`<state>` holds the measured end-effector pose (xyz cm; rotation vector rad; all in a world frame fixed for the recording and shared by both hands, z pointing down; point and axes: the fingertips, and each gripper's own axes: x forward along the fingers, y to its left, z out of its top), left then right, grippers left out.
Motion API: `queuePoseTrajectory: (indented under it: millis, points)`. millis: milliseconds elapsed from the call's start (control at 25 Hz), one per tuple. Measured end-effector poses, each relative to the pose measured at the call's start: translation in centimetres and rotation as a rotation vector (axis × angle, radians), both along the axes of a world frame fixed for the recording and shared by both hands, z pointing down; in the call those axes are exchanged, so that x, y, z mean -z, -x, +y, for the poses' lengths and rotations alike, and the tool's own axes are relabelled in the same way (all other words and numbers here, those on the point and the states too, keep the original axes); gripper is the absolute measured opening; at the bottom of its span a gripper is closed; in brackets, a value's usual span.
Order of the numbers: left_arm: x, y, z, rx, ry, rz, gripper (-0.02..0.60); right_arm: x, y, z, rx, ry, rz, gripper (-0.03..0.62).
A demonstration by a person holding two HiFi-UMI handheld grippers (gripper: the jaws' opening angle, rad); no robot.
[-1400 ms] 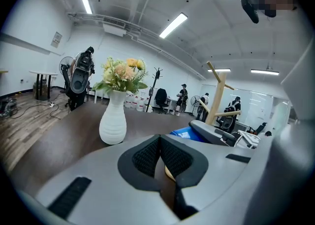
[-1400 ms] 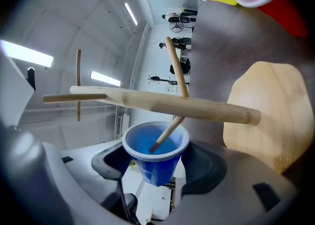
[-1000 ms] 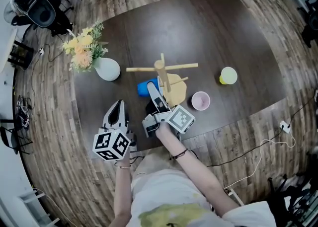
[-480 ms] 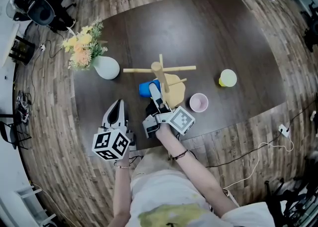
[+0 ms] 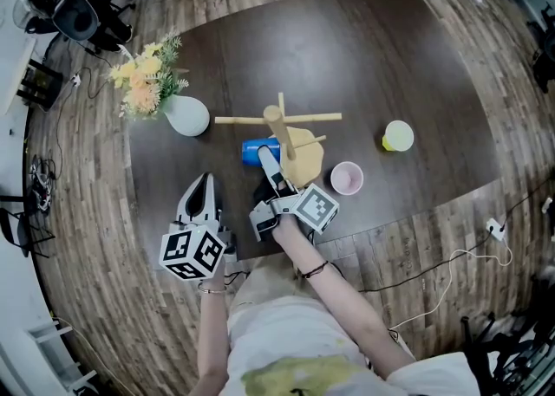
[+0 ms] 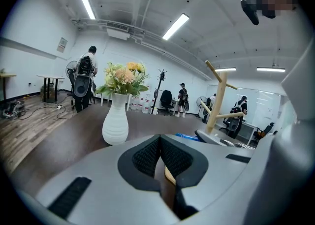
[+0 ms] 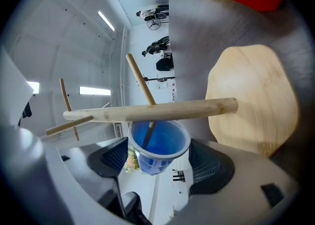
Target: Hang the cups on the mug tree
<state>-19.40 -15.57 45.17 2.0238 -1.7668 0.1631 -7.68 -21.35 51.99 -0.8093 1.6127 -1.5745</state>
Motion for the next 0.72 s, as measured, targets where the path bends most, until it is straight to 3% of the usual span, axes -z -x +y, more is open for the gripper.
queuePoseTrajectory:
  millis: [280, 720]
  points:
    - [-0.1, -0.5, 0.1, -0.005, -0.007, 0.019, 0.023, -1.3, 0.4, 1.2, 0.047, 0.051, 0.004, 0.383]
    - [0.0, -1.5, 1.4, -0.048, -0.025, 0.031, 0.023, -0.5, 1.5, 3.3, 0.149, -0.012, 0.064, 0.38]
